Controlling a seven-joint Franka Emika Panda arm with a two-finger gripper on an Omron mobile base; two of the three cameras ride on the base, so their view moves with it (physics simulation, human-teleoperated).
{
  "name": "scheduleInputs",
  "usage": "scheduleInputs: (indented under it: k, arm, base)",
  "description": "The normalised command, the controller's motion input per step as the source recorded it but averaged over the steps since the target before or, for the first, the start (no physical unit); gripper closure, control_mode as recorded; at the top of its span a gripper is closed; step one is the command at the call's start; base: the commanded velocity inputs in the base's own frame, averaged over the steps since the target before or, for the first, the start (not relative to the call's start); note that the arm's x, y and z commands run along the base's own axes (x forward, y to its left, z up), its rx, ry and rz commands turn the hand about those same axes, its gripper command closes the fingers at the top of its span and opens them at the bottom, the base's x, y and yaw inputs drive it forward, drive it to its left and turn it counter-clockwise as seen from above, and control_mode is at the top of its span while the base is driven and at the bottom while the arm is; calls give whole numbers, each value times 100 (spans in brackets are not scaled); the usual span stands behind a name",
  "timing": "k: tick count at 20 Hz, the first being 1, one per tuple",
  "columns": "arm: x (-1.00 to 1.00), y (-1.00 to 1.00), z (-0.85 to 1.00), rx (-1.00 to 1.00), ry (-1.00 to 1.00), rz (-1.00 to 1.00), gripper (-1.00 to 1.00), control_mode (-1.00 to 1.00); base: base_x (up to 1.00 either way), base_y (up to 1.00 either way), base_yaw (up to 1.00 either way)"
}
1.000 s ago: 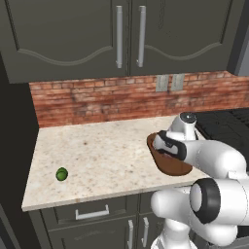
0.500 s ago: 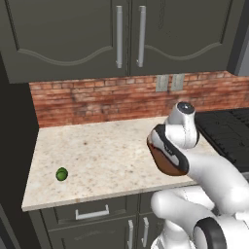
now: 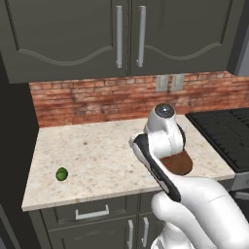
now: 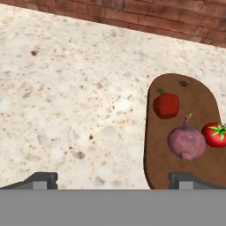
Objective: Place the avocado, onion, tomato, and bell pepper on the cutting board.
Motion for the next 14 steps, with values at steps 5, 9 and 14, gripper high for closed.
scheduleInputs:
  k: [5, 9, 14]
  arm:
    - [-59, 78, 3, -16, -18, 3, -100, -100]
    - [-76, 60, 5, -9, -34, 2, -100, -100]
    - [-61, 51, 8, -1, -23, 1, -100, -100]
  base:
    - [0, 0, 0]
    - [0, 0, 0]
    - [0, 0, 0]
